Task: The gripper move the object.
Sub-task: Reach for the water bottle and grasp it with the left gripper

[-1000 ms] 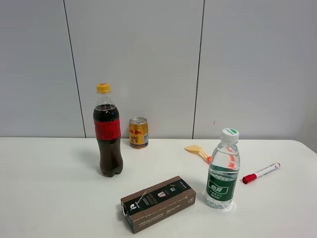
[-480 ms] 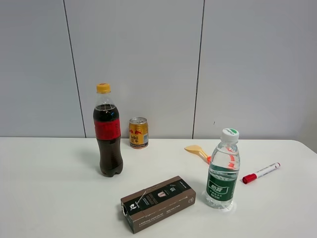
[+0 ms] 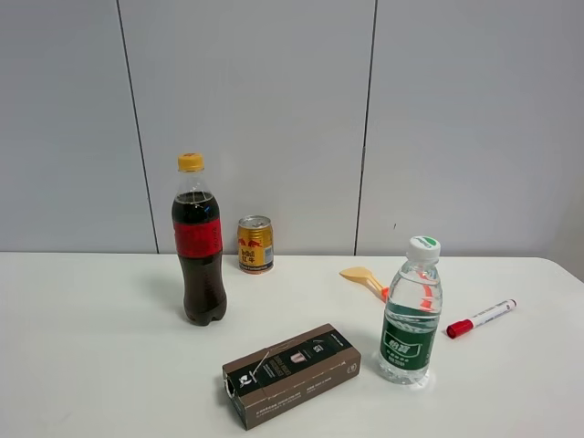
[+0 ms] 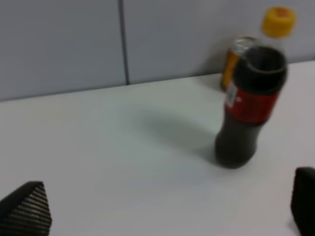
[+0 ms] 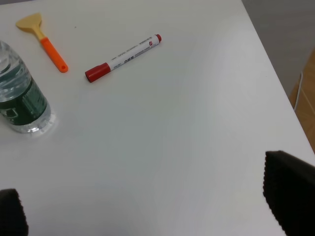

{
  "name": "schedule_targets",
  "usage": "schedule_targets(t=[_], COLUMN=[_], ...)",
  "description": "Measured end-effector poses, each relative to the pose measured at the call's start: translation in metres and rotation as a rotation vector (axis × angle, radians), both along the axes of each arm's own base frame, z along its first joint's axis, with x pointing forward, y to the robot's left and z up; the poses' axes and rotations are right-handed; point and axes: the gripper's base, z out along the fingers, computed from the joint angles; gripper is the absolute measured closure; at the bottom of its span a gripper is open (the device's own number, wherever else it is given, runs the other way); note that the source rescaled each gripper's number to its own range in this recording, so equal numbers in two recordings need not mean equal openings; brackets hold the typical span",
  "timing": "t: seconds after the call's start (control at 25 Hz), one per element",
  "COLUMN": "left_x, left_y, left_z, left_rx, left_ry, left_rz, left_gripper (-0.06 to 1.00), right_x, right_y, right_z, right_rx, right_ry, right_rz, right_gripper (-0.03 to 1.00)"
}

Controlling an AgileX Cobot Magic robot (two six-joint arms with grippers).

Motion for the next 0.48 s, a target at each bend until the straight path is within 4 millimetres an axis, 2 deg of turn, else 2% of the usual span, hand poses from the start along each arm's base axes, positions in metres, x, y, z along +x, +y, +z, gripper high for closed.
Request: schedule_targets(t=[0.24,0.48], left_x=[0.019,0.017], left_y=[-0.043,-0.086], left_z=[-0.014,-0.025], left_rx=[0.057,0.092], left_ry=[0.007,-0.009], left_rz=[-0.222,-0.428], left_gripper=[-0.06,-0.06], right_x=[0.000,0.000], right_y=[0.000,0.000], right_z=[0.000,0.000], right_rx=[0.000,0.000], right_ry=[0.000,0.000], right_rz=[0.000,0.000], right_gripper=[-0.03,-0.03])
